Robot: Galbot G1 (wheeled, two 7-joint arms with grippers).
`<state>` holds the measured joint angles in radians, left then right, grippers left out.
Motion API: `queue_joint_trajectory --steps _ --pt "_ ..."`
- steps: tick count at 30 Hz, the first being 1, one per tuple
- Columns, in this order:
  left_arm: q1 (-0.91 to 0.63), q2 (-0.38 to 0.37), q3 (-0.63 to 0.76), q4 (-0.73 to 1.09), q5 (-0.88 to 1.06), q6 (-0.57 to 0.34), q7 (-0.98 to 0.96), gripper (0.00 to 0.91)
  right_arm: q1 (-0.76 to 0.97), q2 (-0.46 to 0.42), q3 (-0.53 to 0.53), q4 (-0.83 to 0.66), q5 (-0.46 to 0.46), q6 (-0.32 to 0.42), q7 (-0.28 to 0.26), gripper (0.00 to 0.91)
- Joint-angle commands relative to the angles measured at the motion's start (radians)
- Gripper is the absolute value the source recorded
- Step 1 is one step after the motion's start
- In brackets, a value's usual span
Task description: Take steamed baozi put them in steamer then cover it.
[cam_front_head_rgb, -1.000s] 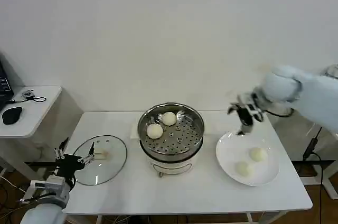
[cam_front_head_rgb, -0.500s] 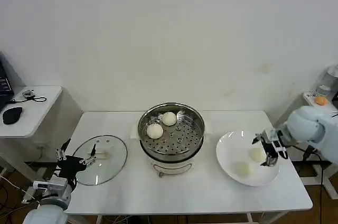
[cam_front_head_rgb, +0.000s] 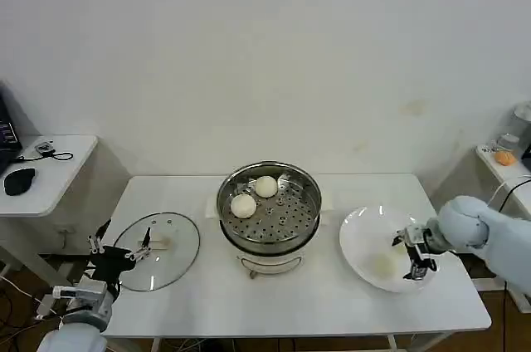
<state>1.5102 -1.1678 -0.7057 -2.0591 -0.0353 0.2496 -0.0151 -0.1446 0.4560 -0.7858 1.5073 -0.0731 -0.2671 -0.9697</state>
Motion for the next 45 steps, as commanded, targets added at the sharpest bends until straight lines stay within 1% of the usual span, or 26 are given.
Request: queue_joint_trajectory --steps 1,4,6,7,12,13,15,17,20,24,25,26,28,32,36,37,39,41,42,43,44,45 --pt "0.001 0.001 -0.005 0.002 0.002 -0.001 0.000 0.907 -0.071 0.072 0.038 -0.082 -0.022 -0.002 0.004 0.907" --pt "0.001 -0.001 -0.004 0.004 0.002 -0.001 0.001 0.907 -0.071 0.082 0.038 -0.092 -0.023 -0.002 0.005 0.897" --pt "0.001 -0.003 -0.002 0.004 0.005 -0.001 0.001 0.907 -0.073 0.088 0.042 -0.093 -0.021 -0.007 0.003 0.856" --pt "0.001 -0.004 -0.001 0.004 0.005 -0.001 0.001 0.907 -0.073 0.088 0.042 -0.091 -0.021 -0.009 0.000 0.806" --pt "0.000 -0.007 0.000 0.002 0.008 -0.003 0.001 0.907 -0.071 0.088 0.043 -0.091 -0.019 -0.011 -0.005 0.766" --pt "0.001 -0.008 0.001 0.001 0.008 -0.002 0.001 0.907 -0.072 0.088 0.046 -0.090 -0.018 -0.012 -0.007 0.736" --pt "0.003 -0.010 0.001 0.000 0.009 -0.002 0.001 0.907 -0.070 0.084 0.050 -0.086 -0.015 -0.011 -0.013 0.725" --pt "0.004 -0.011 0.001 -0.002 0.009 -0.003 0.000 0.907 -0.061 0.080 0.046 -0.083 -0.013 -0.013 -0.017 0.665" --pt "0.003 -0.012 0.000 -0.002 0.009 -0.004 0.001 0.907 -0.046 0.075 0.043 -0.081 -0.011 -0.013 -0.032 0.655" --pt "0.005 -0.014 0.000 -0.004 0.009 -0.004 0.001 0.907 0.001 0.054 0.044 -0.068 -0.010 -0.009 -0.071 0.655" --pt "0.005 -0.014 0.000 -0.004 0.008 -0.004 0.001 0.907 0.036 0.042 0.036 -0.064 -0.008 0.001 -0.096 0.655" --pt "0.004 -0.014 0.000 -0.003 0.008 -0.005 0.001 0.907 0.053 0.042 0.029 -0.064 -0.007 0.008 -0.104 0.655" --pt "0.001 -0.013 0.000 -0.002 0.006 -0.005 0.001 0.907 0.137 0.025 0.000 -0.071 -0.001 0.034 -0.138 0.655" --pt "-0.008 -0.010 -0.001 0.006 0.004 -0.006 0.001 0.907 0.268 0.028 0.015 -0.101 0.032 0.061 -0.177 0.655" --pt "-0.010 -0.007 0.000 0.012 0.004 -0.008 0.002 0.907 0.397 0.062 -0.015 -0.127 0.060 0.076 -0.197 0.655" --pt "-0.010 -0.006 -0.001 0.011 0.004 -0.008 0.002 0.907 0.453 0.080 -0.040 -0.134 0.070 0.081 -0.199 0.665" --pt "-0.012 -0.004 -0.003 0.011 0.003 -0.008 0.002 0.907 0.509 0.110 -0.071 -0.139 0.091 0.079 -0.199 0.665" --pt "-0.012 -0.003 -0.008 0.008 0.001 -0.007 0.001 0.907 0.609 0.169 -0.136 -0.145 0.127 0.075 -0.198 0.665" --pt "-0.012 -0.002 -0.009 0.008 0.001 -0.008 0.001 0.907 0.643 0.184 -0.150 -0.147 0.133 0.075 -0.197 0.665" --pt "-0.012 -0.002 -0.012 0.007 0.000 -0.008 0.001 0.907 0.705 0.225 -0.184 -0.149 0.147 0.074 -0.191 0.665" --pt "-0.011 -0.002 -0.015 0.007 0.000 -0.008 0.001 0.907 0.721 0.242 -0.199 -0.149 0.158 0.072 -0.190 0.665" --pt "-0.010 -0.002 -0.018 0.008 0.000 -0.009 0.002 0.907 0.756 0.292 -0.224 -0.146 0.178 0.068 -0.184 0.665"
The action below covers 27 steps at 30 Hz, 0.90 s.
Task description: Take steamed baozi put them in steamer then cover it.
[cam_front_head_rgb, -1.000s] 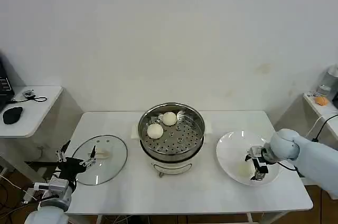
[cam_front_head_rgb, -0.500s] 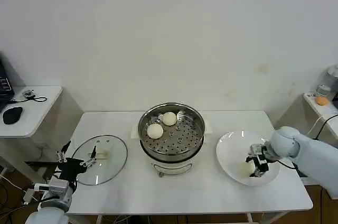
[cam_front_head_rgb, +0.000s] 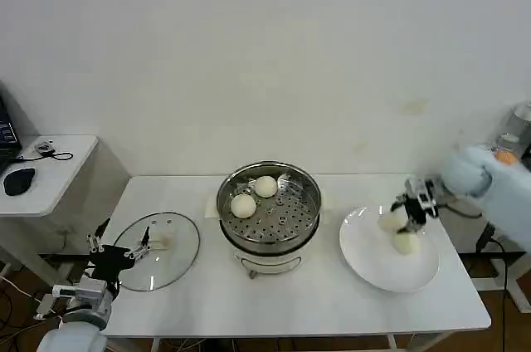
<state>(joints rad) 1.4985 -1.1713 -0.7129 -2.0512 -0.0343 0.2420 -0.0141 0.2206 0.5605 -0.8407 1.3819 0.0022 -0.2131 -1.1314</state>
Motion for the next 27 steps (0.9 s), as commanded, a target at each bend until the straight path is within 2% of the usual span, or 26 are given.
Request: queue_joint_trajectory --steps 1,7,9,14,19,21,27 --pt "0.002 0.000 -0.013 0.000 -0.001 -0.002 0.001 0.907 0.400 0.204 -0.175 -0.017 0.113 0.010 -0.021 0.665" --pt "0.007 -0.001 -0.026 0.001 -0.001 -0.002 0.000 0.907 0.455 0.353 -0.248 0.009 0.152 0.004 -0.008 0.665" --pt "0.005 -0.001 -0.035 0.000 -0.001 -0.001 0.000 0.907 0.439 0.422 -0.249 0.015 0.163 0.010 -0.003 0.665" --pt "0.017 -0.002 -0.050 -0.010 0.000 0.000 0.000 0.907 0.364 0.507 -0.259 0.040 0.140 0.043 -0.012 0.665" --pt "0.028 -0.009 -0.067 -0.018 0.000 -0.001 -0.001 0.907 0.274 0.552 -0.281 0.032 0.071 0.112 -0.017 0.665" --pt "0.033 -0.013 -0.070 -0.023 0.000 -0.001 -0.001 0.907 0.237 0.570 -0.282 0.028 0.016 0.131 -0.015 0.665" --pt "0.045 -0.029 -0.075 -0.034 0.001 -0.003 -0.002 0.907 0.183 0.626 -0.299 0.001 -0.055 0.156 -0.010 0.665"
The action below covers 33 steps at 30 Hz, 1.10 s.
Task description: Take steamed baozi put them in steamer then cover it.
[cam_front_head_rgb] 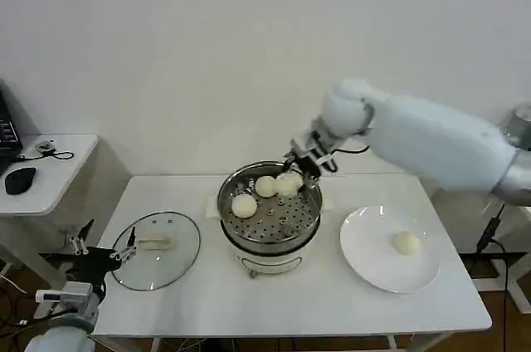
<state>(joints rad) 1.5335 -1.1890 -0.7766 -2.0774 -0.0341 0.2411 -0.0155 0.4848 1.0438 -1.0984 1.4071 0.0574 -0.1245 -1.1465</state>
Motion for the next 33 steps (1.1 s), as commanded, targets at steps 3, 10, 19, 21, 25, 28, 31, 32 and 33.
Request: queue_joint_trajectory --steps 3,10,19,21,25,28,31,32,33 --pt "0.016 -0.015 -0.018 -0.009 -0.002 -0.008 0.000 0.907 -0.093 0.166 -0.043 -0.055 -0.131 0.095 0.010 0.665" --pt "0.030 -0.022 -0.032 -0.008 -0.003 -0.016 0.000 0.907 -0.099 0.183 -0.056 -0.052 -0.125 0.122 0.005 0.665" --pt "0.032 -0.026 -0.031 -0.008 -0.004 -0.018 -0.001 0.907 -0.096 0.172 -0.071 -0.048 -0.129 0.154 -0.009 0.665" --pt "0.031 -0.025 -0.031 -0.007 -0.004 -0.019 -0.001 0.907 -0.094 0.169 -0.071 -0.048 -0.126 0.160 -0.008 0.665" --pt "0.030 -0.024 -0.030 -0.006 -0.004 -0.018 -0.001 0.907 -0.092 0.163 -0.072 -0.043 -0.124 0.173 -0.008 0.907" --pt "0.028 -0.024 -0.028 -0.005 -0.004 -0.018 -0.002 0.907 -0.084 0.151 -0.071 -0.040 -0.116 0.185 -0.005 0.907" --pt "0.026 -0.025 -0.024 -0.006 -0.004 -0.018 -0.002 0.907 -0.072 0.135 -0.067 -0.035 -0.106 0.190 -0.001 0.907" --pt "0.025 -0.024 -0.021 -0.005 -0.003 -0.018 -0.002 0.907 -0.062 0.124 -0.065 -0.031 -0.103 0.190 -0.001 0.907" --pt "0.024 -0.024 -0.020 -0.005 -0.003 -0.017 -0.002 0.907 -0.056 0.116 -0.062 -0.029 -0.099 0.188 0.001 0.907"
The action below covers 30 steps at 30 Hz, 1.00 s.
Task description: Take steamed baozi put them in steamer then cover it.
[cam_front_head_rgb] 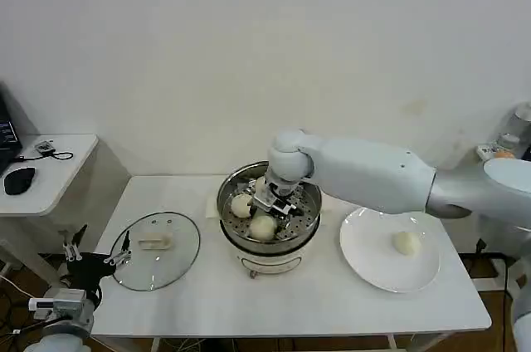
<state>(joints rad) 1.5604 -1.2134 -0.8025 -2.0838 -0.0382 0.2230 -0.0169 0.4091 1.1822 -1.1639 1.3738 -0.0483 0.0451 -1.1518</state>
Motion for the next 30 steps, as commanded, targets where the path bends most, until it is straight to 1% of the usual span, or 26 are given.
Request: queue_joint_trajectory --steps 1,5,6,7,8,9,11,12,13,15,16,18,19,21,23,24,25,27,28,30 --pt "-0.004 0.001 0.007 0.002 0.001 0.002 0.000 0.907 0.026 -0.032 0.012 0.007 0.009 0.017 0.004 0.907" --pt "-0.011 0.011 0.010 0.006 -0.001 0.004 0.000 0.907 0.056 -0.085 0.050 0.007 0.045 -0.006 0.008 0.907" --pt "-0.012 0.014 0.010 0.006 -0.003 0.005 0.000 0.907 0.065 -0.108 0.064 0.002 0.083 -0.025 0.016 0.907" --pt "-0.015 0.017 0.010 0.006 -0.005 0.006 0.001 0.907 0.068 -0.118 0.070 -0.004 0.100 -0.034 0.025 0.907" --pt "-0.016 0.020 0.010 0.006 -0.008 0.007 0.001 0.907 0.073 -0.149 0.081 -0.014 0.149 -0.057 0.039 0.907" --pt "-0.017 0.022 0.010 0.006 -0.010 0.007 0.001 0.907 0.076 -0.169 0.092 -0.022 0.172 -0.082 0.054 0.907" --pt "-0.019 0.028 0.009 0.007 -0.014 0.007 0.002 0.907 0.083 -0.205 0.109 -0.030 0.200 -0.123 0.068 0.907" --pt "-0.019 0.031 0.010 0.008 -0.016 0.007 0.002 0.907 0.088 -0.248 0.127 -0.032 0.204 -0.153 0.071 0.907" --pt "-0.021 0.035 0.010 0.012 -0.020 0.007 0.003 0.907 0.099 -0.280 0.136 -0.031 0.204 -0.175 0.067 0.907" --pt "-0.026 0.038 0.011 0.016 -0.021 0.007 0.003 0.907 0.106 -0.313 0.142 -0.025 0.202 -0.198 0.070 0.907" --pt "-0.027 0.040 0.012 0.017 -0.022 0.007 0.003 0.907 0.118 -0.363 0.134 -0.009 0.206 -0.232 0.071 0.907" --pt "-0.030 0.044 0.016 0.020 -0.023 0.007 0.003 0.907 0.129 -0.421 0.115 0.016 0.199 -0.247 0.073 0.907" --pt "-0.034 0.046 0.022 0.024 -0.023 0.006 0.004 0.907 0.134 -0.482 0.097 0.037 0.191 -0.257 0.077 0.907" --pt "-0.041 0.047 0.029 0.028 -0.023 0.006 0.004 0.907 0.124 -0.540 0.088 0.060 0.181 -0.263 0.078 0.907" --pt "-0.050 0.046 0.042 0.033 -0.023 0.006 0.004 0.907 0.086 -0.629 0.093 0.087 0.163 -0.272 0.090 0.907" --pt "-0.052 0.045 0.045 0.033 -0.022 0.006 0.003 0.907 0.067 -0.653 0.098 0.091 0.154 -0.276 0.093 0.907" --pt "-0.054 0.046 0.050 0.034 -0.023 0.006 0.004 0.907 0.036 -0.698 0.108 0.099 0.133 -0.272 0.100 0.907" --pt "-0.056 0.048 0.054 0.036 -0.023 0.006 0.004 0.907 -0.007 -0.733 0.120 0.107 0.110 -0.267 0.111 0.907" --pt "-0.057 0.049 0.057 0.038 -0.022 0.006 0.004 0.907 -0.054 -0.765 0.147 0.114 0.097 -0.268 0.118 0.907" --pt "-0.059 0.050 0.064 0.042 -0.021 0.006 0.003 0.907 -0.099 -0.789 0.166 0.120 0.079 -0.267 0.125 0.907"
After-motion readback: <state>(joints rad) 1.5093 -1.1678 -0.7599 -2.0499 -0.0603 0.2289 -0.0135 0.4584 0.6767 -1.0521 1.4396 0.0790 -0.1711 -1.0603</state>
